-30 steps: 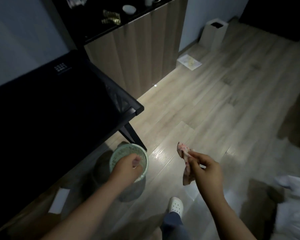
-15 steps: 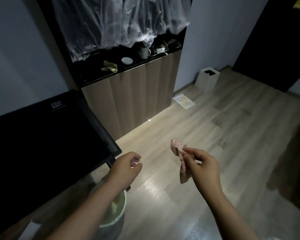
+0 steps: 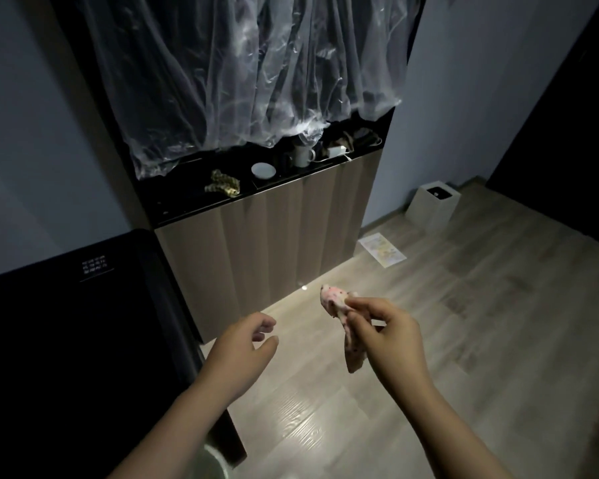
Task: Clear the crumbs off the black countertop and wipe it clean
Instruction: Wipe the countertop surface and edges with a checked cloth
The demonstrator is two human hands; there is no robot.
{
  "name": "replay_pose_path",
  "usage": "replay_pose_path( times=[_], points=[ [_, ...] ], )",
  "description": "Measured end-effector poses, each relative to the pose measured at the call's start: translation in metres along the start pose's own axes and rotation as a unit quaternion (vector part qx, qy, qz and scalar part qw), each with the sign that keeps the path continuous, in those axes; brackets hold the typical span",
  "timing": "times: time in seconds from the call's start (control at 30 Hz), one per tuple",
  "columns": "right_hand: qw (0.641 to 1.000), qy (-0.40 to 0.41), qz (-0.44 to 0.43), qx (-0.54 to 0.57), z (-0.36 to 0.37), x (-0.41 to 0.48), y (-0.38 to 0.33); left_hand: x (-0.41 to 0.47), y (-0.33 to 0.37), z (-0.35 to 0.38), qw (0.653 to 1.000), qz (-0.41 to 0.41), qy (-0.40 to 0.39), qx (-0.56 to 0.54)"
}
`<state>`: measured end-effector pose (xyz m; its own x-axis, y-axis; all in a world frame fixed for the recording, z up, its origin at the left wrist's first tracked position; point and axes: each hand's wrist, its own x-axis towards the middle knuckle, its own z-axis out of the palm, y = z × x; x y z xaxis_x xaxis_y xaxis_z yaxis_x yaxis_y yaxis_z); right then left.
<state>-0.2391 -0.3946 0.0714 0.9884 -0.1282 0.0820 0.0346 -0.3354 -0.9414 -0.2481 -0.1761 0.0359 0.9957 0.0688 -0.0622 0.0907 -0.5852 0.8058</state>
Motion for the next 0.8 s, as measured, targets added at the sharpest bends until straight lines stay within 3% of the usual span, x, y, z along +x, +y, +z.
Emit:
replay_pose_path(
  times=[0.4,0.8],
  points=[
    [0.996,-0.079,-0.032,-0.038,0.039,0.167,-0.007,0.133,0.008,-0.02,0.998,-0.034,0.058,0.005],
    [0.955,-0.291,-0.049,-0.018,0.126,0.316,-0.005,0.215,-0.002,-0.03,0.963,-0.184,0.195,-0.012]
  ],
)
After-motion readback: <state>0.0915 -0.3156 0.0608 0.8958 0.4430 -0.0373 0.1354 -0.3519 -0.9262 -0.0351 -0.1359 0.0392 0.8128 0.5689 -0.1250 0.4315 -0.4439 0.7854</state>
